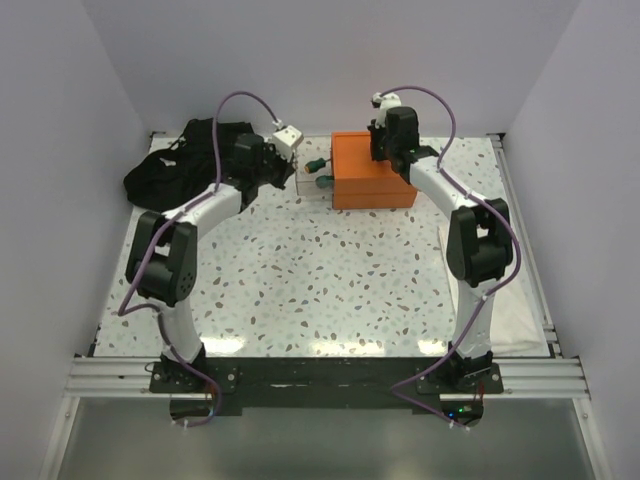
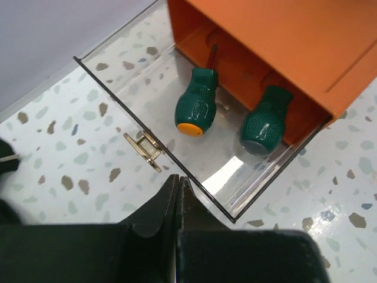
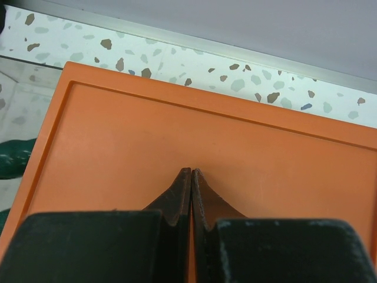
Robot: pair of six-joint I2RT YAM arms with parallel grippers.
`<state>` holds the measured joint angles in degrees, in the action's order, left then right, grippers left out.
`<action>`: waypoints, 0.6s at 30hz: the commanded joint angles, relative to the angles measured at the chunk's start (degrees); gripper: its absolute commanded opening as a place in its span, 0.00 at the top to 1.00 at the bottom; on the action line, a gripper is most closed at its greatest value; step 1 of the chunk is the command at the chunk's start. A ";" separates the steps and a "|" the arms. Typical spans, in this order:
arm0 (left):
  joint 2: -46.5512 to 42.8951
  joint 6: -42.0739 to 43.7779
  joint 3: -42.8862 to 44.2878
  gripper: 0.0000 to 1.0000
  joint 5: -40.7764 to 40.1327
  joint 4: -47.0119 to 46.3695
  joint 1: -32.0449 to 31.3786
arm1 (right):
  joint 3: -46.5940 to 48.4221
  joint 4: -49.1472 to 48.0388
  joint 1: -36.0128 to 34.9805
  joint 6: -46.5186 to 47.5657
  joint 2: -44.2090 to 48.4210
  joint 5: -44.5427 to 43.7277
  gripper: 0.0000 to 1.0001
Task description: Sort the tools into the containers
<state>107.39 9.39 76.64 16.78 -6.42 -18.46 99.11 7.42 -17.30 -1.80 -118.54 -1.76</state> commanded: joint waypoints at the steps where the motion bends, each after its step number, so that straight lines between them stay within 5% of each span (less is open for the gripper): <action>1: 2.90 -2.97 5.18 1.00 4.05 -4.04 -4.56 | -3.75 11.48 0.07 0.92 -1.52 0.53 0.98; 18: 6.08 -5.44 9.06 1.00 2.30 -1.24 -8.09 | -4.19 11.04 0.07 0.66 -2.13 0.79 0.98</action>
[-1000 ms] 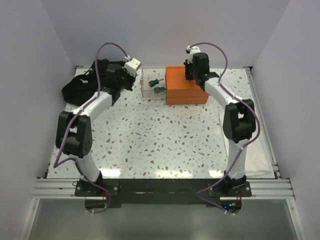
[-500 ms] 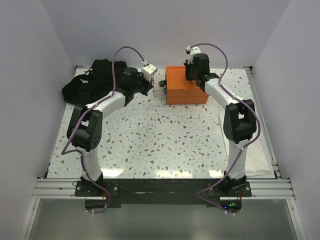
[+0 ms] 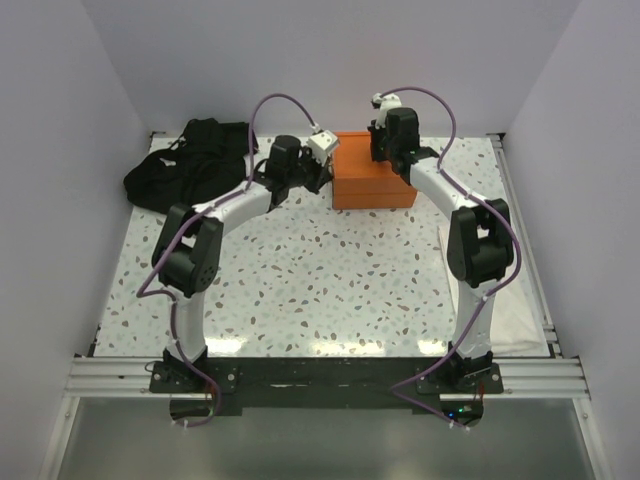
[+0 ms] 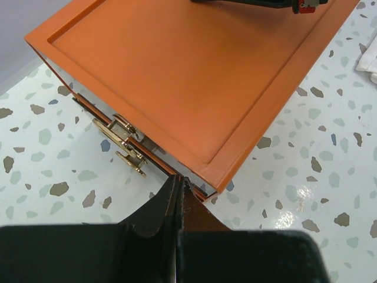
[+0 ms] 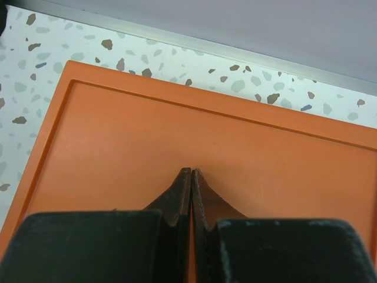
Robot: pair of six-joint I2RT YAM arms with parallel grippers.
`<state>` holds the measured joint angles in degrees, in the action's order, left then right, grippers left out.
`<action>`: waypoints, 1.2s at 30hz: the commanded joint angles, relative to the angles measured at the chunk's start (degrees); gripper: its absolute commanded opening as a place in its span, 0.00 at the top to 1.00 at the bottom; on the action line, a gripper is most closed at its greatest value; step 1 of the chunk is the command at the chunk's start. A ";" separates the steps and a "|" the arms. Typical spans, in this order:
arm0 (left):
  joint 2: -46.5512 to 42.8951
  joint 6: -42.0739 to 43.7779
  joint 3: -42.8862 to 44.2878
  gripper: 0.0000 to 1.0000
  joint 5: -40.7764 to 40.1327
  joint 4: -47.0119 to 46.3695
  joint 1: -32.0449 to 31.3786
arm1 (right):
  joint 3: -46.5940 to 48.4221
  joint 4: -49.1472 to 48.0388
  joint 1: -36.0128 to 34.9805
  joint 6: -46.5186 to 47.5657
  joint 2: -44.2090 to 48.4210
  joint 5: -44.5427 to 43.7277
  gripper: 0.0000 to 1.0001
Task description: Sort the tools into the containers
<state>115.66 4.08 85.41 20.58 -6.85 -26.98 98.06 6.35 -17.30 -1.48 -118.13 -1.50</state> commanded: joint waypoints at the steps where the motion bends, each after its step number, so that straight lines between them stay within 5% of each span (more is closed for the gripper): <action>1: -4.10 -0.03 -0.15 1.00 -1.59 0.60 0.61 | -3.14 12.19 -0.01 0.25 -2.29 0.36 0.99; 8: -14.40 0.32 -3.76 0.84 -1.86 11.15 5.09 | 0.54 10.44 0.16 -2.30 5.26 -1.40 1.00; 11: -16.77 0.84 -2.62 0.66 -2.47 15.19 7.46 | 3.53 11.84 0.25 -3.01 7.47 -2.19 0.99; 13: -18.00 1.02 -2.26 0.44 -4.66 16.60 8.78 | 3.72 12.11 0.25 -2.75 9.49 -2.46 0.84; 14: -18.44 1.11 -2.44 0.38 -5.37 16.61 9.05 | 3.72 12.46 0.25 -2.57 10.10 -2.81 0.62; 15: -18.88 1.81 -2.52 0.32 -6.07 16.43 9.31 | 3.63 12.81 0.25 -1.87 10.72 -2.81 0.52; 17: -19.76 2.43 -3.57 0.29 -6.16 15.38 10.37 | 3.02 14.12 0.16 -0.73 12.83 -2.72 0.29; 18: -20.03 2.60 -4.01 0.01 -6.95 14.86 10.63 | 2.58 14.56 0.25 0.50 13.62 -3.16 0.27; 23: -19.77 2.52 -6.04 0.00 -10.99 13.44 11.60 | -5.66 13.25 0.25 1.12 19.32 -10.53 0.03; 36: -16.78 1.81 -5.07 0.00 -9.86 13.62 12.30 | -20.02 10.26 0.42 -6.96 31.11 -25.31 0.02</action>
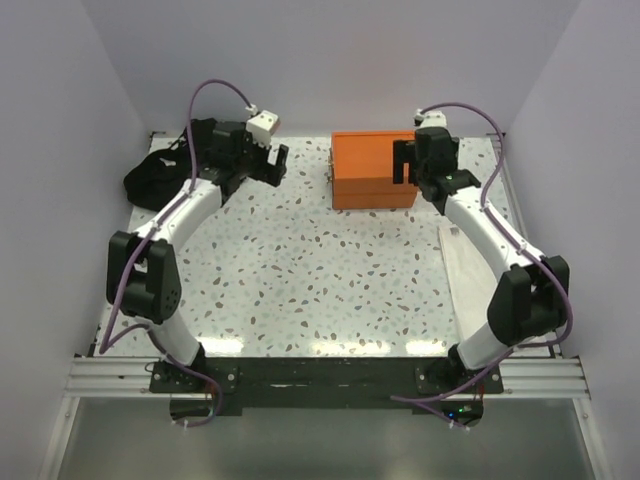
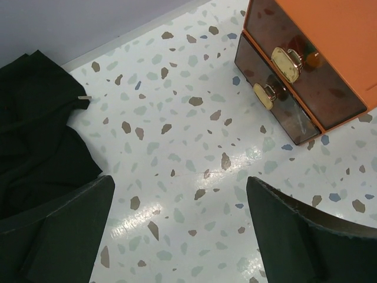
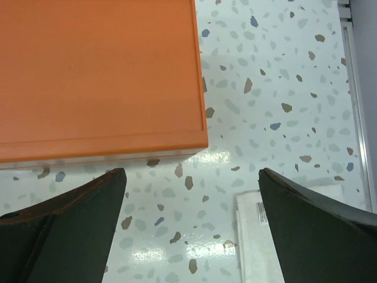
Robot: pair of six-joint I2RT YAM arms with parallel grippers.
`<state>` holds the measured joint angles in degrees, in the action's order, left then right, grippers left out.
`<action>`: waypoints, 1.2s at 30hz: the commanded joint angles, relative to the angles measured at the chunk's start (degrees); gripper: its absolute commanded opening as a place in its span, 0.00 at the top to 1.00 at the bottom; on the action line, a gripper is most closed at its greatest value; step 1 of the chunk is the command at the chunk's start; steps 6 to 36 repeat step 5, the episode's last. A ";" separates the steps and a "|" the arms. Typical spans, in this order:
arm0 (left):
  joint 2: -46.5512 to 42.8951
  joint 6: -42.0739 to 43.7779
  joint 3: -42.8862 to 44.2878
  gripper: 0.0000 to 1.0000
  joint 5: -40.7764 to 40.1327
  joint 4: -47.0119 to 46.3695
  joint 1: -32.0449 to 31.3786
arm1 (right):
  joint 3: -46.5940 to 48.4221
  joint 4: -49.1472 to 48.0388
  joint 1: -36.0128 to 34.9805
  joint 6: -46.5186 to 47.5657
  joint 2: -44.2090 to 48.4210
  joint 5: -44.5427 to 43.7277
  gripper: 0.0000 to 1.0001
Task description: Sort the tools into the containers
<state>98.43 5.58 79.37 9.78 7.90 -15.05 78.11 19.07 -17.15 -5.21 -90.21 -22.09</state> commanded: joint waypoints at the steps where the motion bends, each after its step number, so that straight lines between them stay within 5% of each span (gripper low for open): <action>1: 0.44 0.39 0.87 0.00 1.12 -1.31 0.37 | 0.29 -2.55 0.27 -3.22 3.12 -4.72 0.02; 36: 0.01 0.57 0.17 0.00 1.65 -1.66 0.20 | 2.40 -1.41 0.27 -3.31 2.32 -4.11 0.01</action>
